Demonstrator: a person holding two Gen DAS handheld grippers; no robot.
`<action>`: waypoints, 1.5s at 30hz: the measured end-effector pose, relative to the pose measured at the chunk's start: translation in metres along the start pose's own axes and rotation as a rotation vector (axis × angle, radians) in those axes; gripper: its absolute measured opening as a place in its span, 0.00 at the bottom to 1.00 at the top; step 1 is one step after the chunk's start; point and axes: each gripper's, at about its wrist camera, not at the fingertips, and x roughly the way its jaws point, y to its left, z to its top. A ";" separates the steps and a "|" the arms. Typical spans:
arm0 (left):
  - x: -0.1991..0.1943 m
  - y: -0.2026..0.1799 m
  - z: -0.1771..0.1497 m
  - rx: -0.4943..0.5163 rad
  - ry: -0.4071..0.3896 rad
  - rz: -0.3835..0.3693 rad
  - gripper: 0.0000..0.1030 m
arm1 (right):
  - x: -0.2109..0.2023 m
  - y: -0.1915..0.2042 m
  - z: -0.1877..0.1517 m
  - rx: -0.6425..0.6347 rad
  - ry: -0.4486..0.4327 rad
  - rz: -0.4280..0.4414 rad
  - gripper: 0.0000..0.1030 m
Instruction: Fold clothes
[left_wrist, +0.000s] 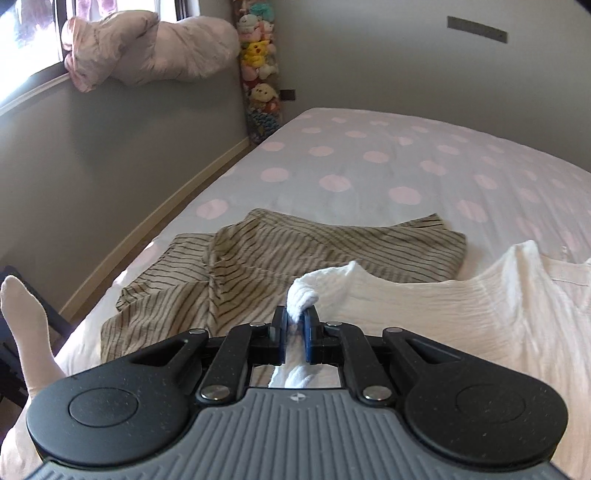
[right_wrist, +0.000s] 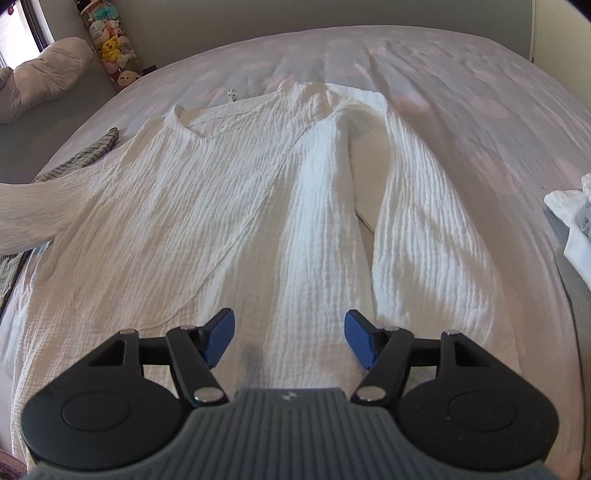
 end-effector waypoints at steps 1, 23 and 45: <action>0.010 0.005 0.003 0.004 0.009 0.021 0.06 | 0.001 -0.001 0.000 0.003 0.002 0.002 0.67; 0.019 -0.027 -0.063 0.108 0.010 0.032 0.47 | -0.006 -0.017 0.022 0.060 0.049 -0.032 0.67; -0.022 -0.097 -0.199 0.296 0.029 -0.088 0.49 | -0.047 -0.053 0.060 -0.074 0.106 -0.173 0.11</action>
